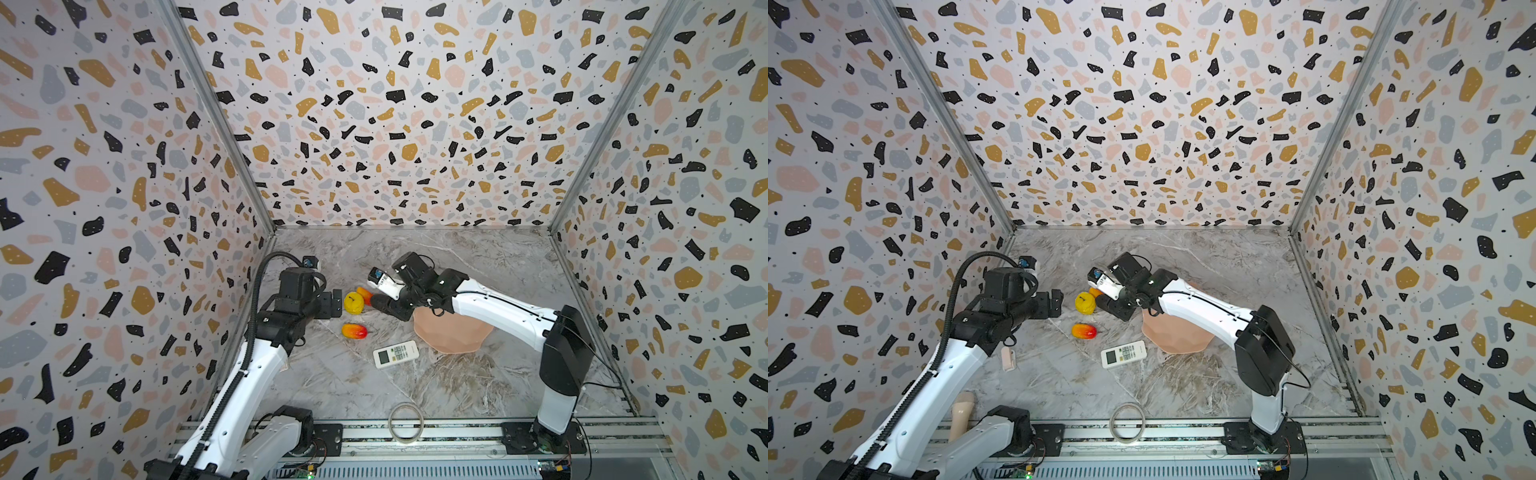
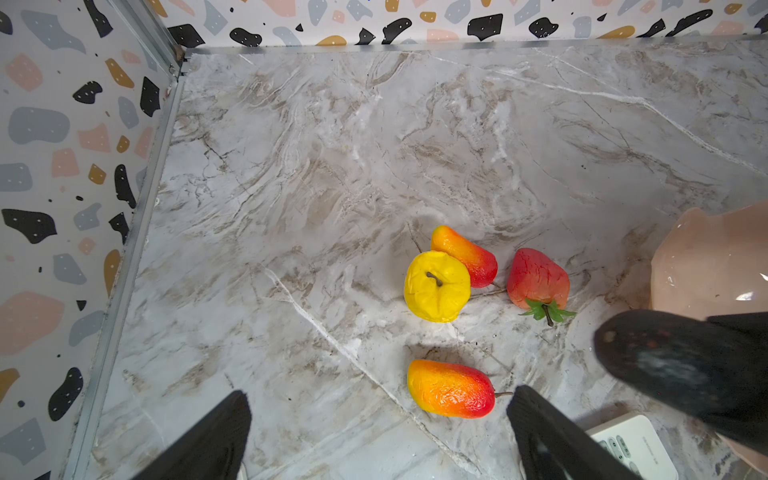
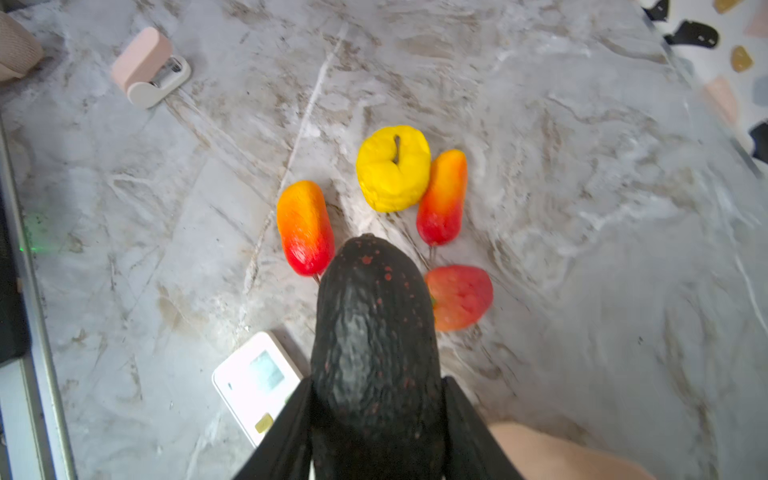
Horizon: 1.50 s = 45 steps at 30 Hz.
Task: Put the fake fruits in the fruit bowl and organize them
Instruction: 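Carry the avocado with the right gripper and release it into the pink bowl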
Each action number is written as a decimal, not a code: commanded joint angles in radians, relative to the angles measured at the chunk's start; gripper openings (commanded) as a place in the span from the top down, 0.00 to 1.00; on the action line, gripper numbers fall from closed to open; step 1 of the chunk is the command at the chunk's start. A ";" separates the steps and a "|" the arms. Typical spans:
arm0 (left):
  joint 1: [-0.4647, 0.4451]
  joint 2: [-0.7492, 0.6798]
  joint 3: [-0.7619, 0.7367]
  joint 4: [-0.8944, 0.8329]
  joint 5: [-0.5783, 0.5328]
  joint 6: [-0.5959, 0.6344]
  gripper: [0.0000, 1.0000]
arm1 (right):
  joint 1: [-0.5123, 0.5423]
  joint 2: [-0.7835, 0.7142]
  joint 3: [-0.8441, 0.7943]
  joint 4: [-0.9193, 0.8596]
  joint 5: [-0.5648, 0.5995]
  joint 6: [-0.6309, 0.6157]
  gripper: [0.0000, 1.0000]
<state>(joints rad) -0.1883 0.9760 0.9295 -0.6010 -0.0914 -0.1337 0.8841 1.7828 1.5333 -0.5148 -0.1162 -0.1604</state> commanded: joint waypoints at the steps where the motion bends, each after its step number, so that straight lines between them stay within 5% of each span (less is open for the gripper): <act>1: -0.003 -0.015 0.009 0.001 -0.016 0.014 0.01 | -0.077 -0.126 -0.090 -0.027 0.075 0.039 0.90; 8: -0.001 -0.008 0.011 -0.002 -0.021 0.016 0.00 | -0.249 -0.274 -0.300 -0.045 0.194 0.078 0.92; 12: -0.002 -0.009 0.014 -0.008 -0.031 0.016 0.00 | -0.319 -0.286 -0.390 -0.018 0.161 0.084 0.93; 36: -0.003 0.003 0.014 -0.003 -0.042 0.013 0.01 | -0.303 -0.191 -0.556 0.147 0.030 0.140 0.91; 45: -0.003 -0.005 0.015 -0.007 -0.042 0.013 0.01 | -0.294 -0.175 -0.548 0.142 0.030 0.135 0.72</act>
<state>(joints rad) -0.1883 0.9779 0.9295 -0.6064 -0.1215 -0.1303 0.5842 1.6096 0.9730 -0.3668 -0.0818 -0.0307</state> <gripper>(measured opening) 0.995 0.461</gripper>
